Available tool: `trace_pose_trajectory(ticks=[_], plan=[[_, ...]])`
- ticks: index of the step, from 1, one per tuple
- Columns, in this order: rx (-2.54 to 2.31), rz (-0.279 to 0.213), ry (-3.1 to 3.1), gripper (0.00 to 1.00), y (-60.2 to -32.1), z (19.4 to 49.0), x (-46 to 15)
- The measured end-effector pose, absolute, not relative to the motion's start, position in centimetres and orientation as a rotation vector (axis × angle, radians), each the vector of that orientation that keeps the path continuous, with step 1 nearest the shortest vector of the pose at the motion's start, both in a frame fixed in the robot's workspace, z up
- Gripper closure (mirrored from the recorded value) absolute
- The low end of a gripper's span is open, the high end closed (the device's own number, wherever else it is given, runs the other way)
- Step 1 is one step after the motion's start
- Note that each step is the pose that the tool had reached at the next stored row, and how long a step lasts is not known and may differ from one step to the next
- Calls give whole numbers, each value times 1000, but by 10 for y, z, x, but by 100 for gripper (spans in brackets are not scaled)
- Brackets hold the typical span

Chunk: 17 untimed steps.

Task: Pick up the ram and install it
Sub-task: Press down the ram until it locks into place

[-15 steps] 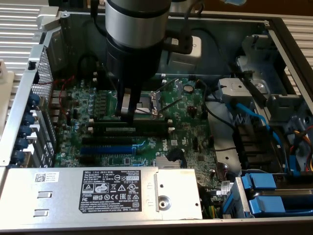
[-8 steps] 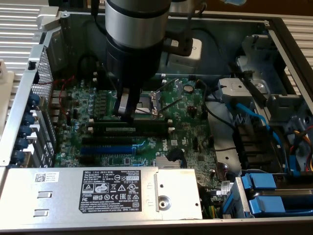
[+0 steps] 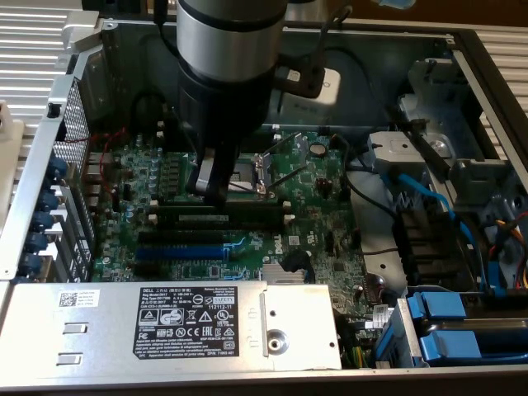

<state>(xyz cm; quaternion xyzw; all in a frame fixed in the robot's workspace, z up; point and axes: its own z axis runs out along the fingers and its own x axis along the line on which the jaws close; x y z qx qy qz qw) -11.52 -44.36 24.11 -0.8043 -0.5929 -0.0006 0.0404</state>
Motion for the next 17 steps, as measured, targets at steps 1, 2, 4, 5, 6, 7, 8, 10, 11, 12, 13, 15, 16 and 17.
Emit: trace_pose_trajectory(ticks=[1,2,4,5,6,7,8,10,11,12,13,15,16,17], plan=[[-2464,-1,-1816,89,-444,241,-115],[-2464,-1,-1815,89,-444,241,-115],[-2465,0,-1814,89,-445,241,-115],[-2465,0,-1814,89,-445,241,-115],[-2466,0,-1813,89,-445,241,-115],[-2467,0,-1811,89,-445,241,-115],[-2468,-1,-1810,89,-445,241,-115],[-2472,-1,-1804,89,-445,241,-115],[-2474,-1,-1801,89,-445,241,-115],[-2476,-1,-1799,89,-445,241,-115],[-2478,-1,-1796,89,-445,240,-115],[-2482,-1,-1790,89,-445,240,-115],[-2484,-2,-1788,89,-445,240,-115],[-2486,-2,-1785,89,-445,240,-115]])
